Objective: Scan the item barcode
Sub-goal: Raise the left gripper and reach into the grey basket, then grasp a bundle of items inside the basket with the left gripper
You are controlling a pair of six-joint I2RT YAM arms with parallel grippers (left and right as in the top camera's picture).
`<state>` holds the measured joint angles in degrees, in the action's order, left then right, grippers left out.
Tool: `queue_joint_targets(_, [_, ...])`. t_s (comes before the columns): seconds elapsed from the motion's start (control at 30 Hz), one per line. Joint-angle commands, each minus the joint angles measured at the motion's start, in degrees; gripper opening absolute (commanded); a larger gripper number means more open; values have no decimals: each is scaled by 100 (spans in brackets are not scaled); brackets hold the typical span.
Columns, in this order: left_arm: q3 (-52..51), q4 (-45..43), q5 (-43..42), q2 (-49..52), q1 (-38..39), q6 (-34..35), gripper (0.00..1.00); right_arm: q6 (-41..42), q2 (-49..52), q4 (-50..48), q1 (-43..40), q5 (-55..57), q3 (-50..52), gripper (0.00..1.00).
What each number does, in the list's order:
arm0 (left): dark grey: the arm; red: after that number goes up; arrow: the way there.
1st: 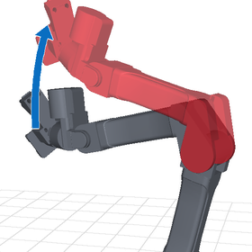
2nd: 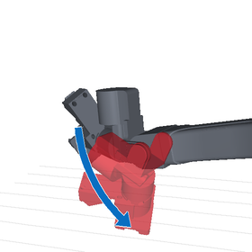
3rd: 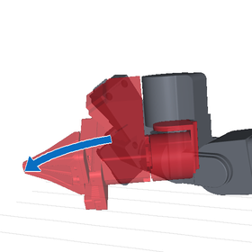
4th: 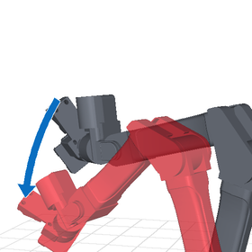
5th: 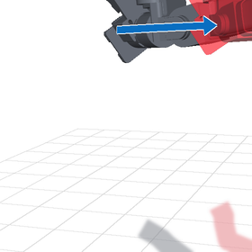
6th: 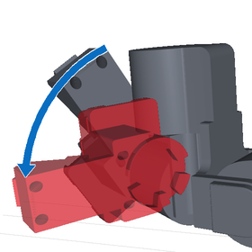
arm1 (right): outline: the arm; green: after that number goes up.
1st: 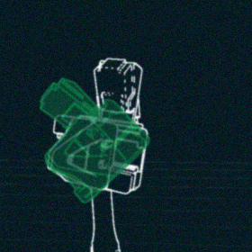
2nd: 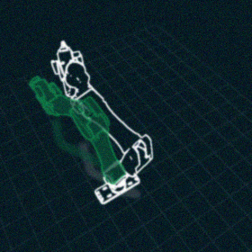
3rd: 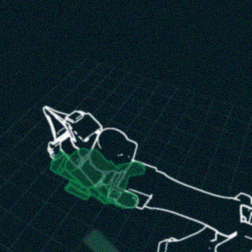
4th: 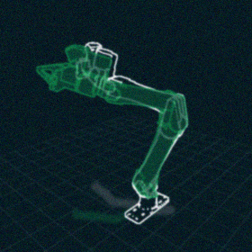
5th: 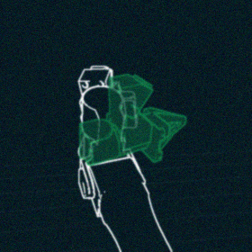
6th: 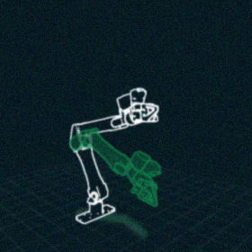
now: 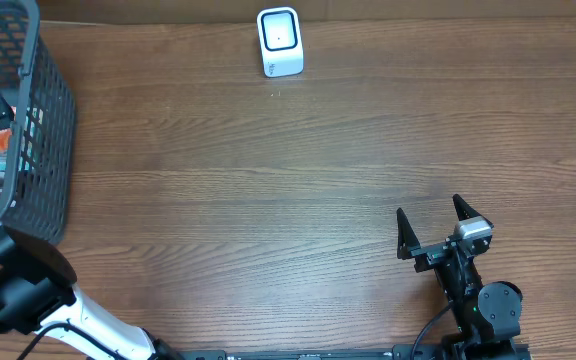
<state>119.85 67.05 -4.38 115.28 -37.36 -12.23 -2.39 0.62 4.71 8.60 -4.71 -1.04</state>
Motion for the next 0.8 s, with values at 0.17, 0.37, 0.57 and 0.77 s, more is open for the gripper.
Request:
queue_joint_targets(0.17, [28,173,-310,638,48,-413,100,-26,-46,-31,-33,-35,59,100])
queue_joint_targets(0.37, [26,164,-313,955,46,-457,100,-26,-46,-31,-33,-35,59,100])
queue_joint_targets(0.57, [24,122,-321,1274,35,-450,100,-26,-46,-31,-33,-35,59,100])
queue_joint_targets(0.77, [24,142,-319,1591,35,-448,100,-26,-46,-31,-33,-35,59,100])
